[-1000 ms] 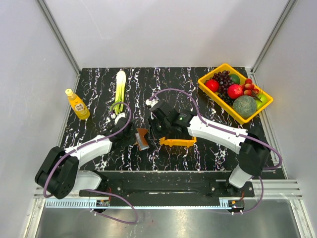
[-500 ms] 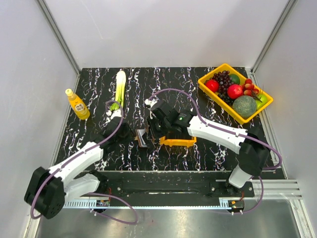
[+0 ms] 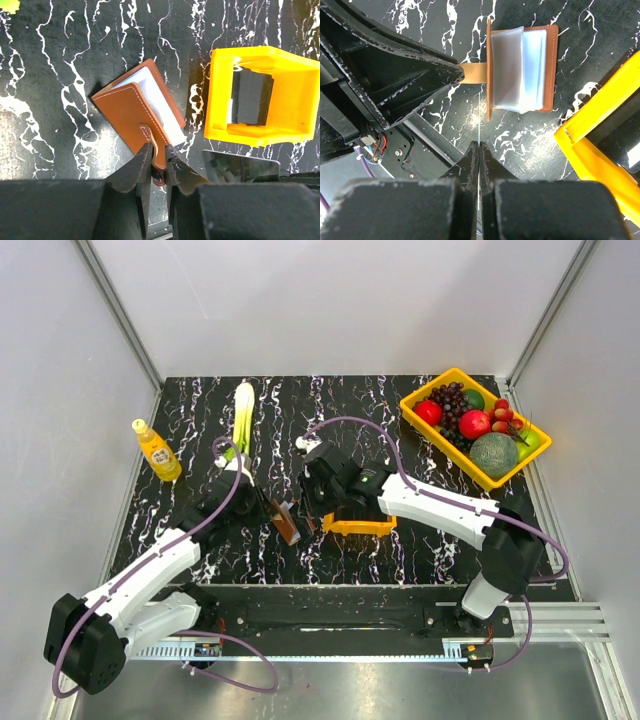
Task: Put the credit cards into the card holder
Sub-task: Open the card holder at the center of the board.
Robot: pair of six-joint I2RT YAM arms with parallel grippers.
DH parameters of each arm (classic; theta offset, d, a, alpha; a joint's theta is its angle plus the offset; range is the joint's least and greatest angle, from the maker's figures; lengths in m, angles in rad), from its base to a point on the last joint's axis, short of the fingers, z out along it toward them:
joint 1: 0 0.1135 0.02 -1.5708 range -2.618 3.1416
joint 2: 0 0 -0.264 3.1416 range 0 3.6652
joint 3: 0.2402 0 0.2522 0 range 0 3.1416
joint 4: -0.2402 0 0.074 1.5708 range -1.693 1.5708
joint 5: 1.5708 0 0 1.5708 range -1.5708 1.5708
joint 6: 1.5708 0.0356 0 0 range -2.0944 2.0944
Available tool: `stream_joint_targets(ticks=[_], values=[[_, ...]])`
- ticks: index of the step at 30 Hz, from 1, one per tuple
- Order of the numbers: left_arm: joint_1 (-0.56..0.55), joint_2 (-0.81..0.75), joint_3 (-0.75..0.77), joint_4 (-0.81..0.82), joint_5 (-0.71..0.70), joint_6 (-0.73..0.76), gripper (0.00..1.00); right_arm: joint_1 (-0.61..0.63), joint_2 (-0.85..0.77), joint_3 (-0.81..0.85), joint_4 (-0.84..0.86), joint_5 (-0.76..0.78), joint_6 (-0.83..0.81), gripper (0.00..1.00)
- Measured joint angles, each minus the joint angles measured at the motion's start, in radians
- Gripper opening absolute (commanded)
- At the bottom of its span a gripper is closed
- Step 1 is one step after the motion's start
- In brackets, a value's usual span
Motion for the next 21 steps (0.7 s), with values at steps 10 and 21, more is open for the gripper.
stream_joint_targets(ticks=[10,21], values=[[0.000,-0.054,-0.086,-0.067,-0.075,-0.013,0.00,-0.008,0.053,0.000,0.014,0.049,-0.008,0.00],[0.000,-0.017,-0.122,-0.235,-0.266,-0.135,0.00,-0.117,0.095,-0.023,0.064,0.022,-0.028,0.00]])
